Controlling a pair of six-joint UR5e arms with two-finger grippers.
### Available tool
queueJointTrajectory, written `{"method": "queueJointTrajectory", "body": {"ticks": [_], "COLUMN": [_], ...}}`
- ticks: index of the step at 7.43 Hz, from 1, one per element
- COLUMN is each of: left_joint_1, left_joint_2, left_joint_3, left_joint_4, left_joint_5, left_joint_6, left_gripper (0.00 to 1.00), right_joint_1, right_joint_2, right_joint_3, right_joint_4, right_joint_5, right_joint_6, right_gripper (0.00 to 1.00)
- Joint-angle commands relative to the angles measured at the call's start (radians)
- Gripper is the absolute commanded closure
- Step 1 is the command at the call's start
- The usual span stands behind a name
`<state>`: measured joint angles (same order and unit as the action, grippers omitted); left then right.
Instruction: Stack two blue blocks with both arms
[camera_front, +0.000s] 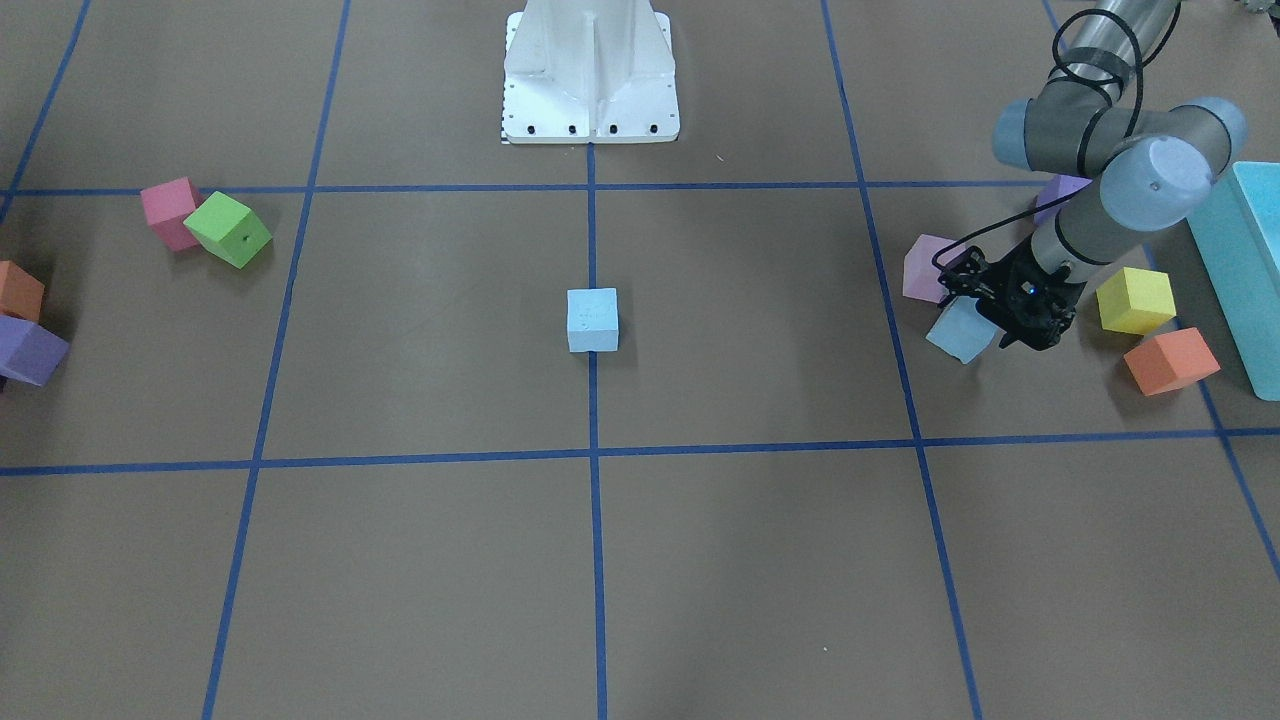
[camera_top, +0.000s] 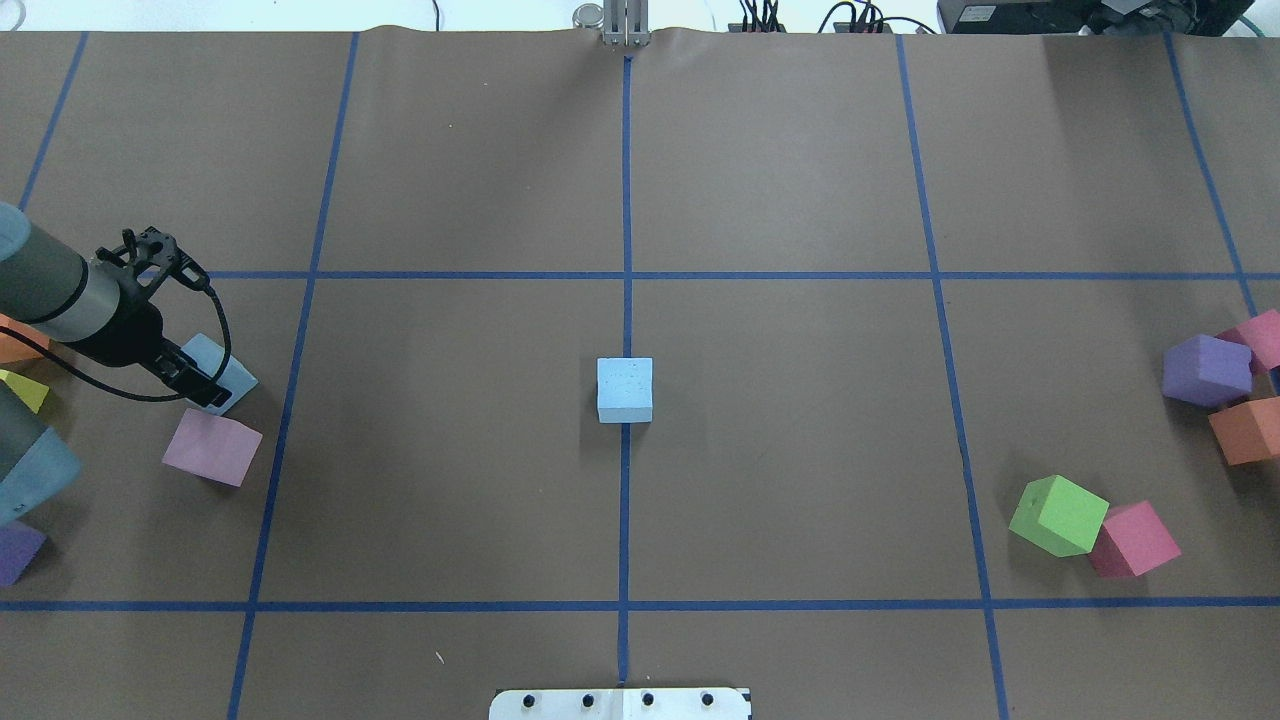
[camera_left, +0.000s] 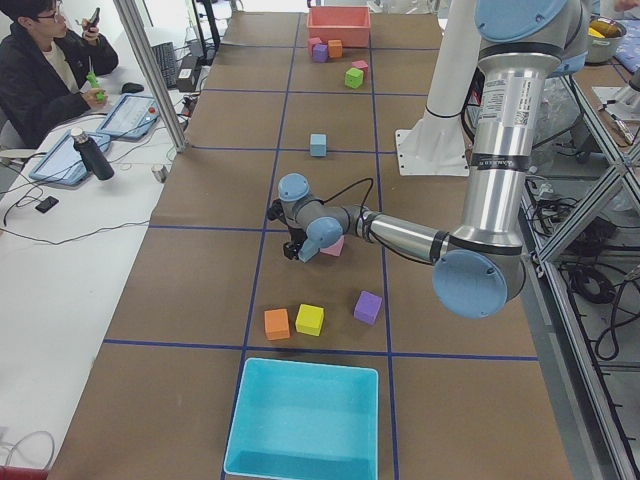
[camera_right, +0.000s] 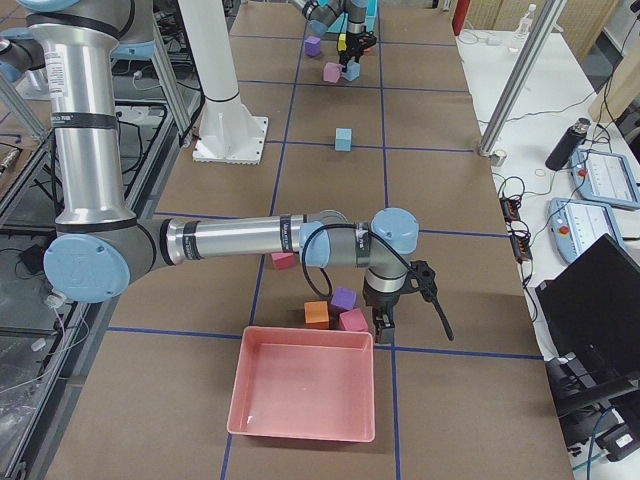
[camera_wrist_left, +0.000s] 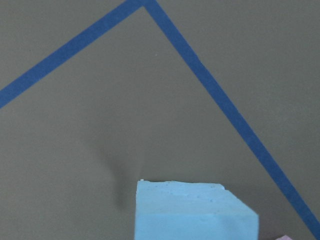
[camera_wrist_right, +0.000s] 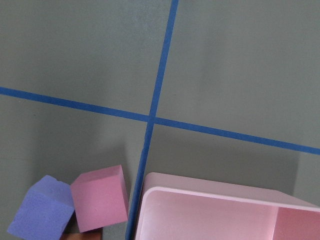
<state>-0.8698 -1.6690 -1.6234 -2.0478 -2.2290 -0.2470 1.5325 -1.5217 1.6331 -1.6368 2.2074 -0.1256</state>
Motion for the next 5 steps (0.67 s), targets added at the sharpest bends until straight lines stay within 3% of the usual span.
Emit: {"method": "queueJointTrajectory", "body": {"ticks": [1, 3, 5], "left_joint_1": [0.005, 0.005, 0.005], "left_joint_2": [-0.005, -0.005, -0.006], "left_joint_3": [0.008, 0.008, 0.001], "left_joint_4": [0.000, -0.011, -0.046], "left_joint_5": [0.000, 0.012, 0.045], "left_joint_6": [0.000, 0.000, -0.003], "left_gripper": [0.15, 0.48, 0.54], "right_joint_1": [0.000, 0.000, 0.000], "right_joint_2": [0.000, 0.000, 0.000], "right_joint_3": [-0.002, -0.002, -0.002], "right_joint_4": [0.000, 0.000, 0.000], "right_joint_5": [0.000, 0.000, 0.002], "right_joint_6": [0.001, 0.001, 0.003], "right_gripper": [0.00, 0.00, 0.00]}}
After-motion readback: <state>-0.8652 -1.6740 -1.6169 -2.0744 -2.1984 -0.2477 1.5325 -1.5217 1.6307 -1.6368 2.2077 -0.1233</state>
